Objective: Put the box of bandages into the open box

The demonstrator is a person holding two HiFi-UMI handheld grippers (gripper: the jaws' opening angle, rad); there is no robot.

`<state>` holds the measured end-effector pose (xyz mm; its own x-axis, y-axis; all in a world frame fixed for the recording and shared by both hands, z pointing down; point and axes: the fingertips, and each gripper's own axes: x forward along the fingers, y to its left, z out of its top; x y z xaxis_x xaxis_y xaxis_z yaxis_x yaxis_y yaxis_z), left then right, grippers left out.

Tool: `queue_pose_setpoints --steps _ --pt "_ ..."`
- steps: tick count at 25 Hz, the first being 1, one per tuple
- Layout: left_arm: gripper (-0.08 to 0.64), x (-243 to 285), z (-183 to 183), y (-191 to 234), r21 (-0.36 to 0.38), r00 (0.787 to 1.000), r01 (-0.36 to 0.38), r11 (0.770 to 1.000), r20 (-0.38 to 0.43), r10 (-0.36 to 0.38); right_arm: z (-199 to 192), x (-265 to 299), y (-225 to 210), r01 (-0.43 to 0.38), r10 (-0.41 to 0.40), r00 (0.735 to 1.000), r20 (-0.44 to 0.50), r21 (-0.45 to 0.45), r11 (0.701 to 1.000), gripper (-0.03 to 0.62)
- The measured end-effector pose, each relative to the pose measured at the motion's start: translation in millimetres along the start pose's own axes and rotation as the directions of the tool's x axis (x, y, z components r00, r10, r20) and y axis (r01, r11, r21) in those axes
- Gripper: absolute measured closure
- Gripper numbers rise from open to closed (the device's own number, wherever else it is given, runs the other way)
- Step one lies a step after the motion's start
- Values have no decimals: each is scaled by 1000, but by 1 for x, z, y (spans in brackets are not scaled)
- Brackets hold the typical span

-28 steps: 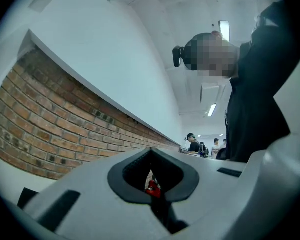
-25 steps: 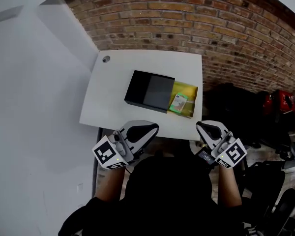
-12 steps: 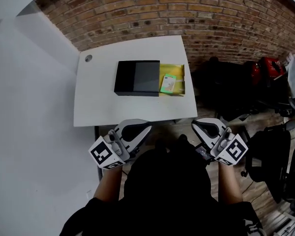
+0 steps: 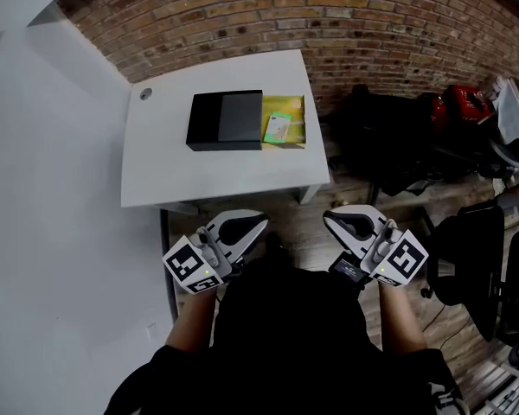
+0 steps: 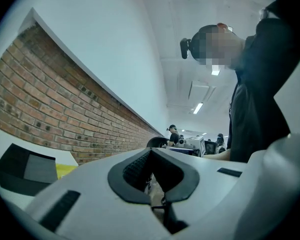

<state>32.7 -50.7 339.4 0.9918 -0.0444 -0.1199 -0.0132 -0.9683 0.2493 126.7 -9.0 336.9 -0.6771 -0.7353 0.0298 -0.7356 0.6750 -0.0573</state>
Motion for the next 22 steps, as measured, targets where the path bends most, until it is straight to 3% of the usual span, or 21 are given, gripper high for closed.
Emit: queue_pose_setpoints --steps 7,12,22 --pt "546 13 -42 -84 -56 999 18 998 -48 -21 -20 -64 56 -23 24 1000 -6 40 999 588" --pt "546 18 -57 -143 -49 998 24 999 -65 -27 -34 -103 97 -34 34 999 4 75 997 588" --pt "546 14 -59 -190 -54 997 38 998 -68 -42 -29 -136 139 -31 30 999 15 62 998 588"
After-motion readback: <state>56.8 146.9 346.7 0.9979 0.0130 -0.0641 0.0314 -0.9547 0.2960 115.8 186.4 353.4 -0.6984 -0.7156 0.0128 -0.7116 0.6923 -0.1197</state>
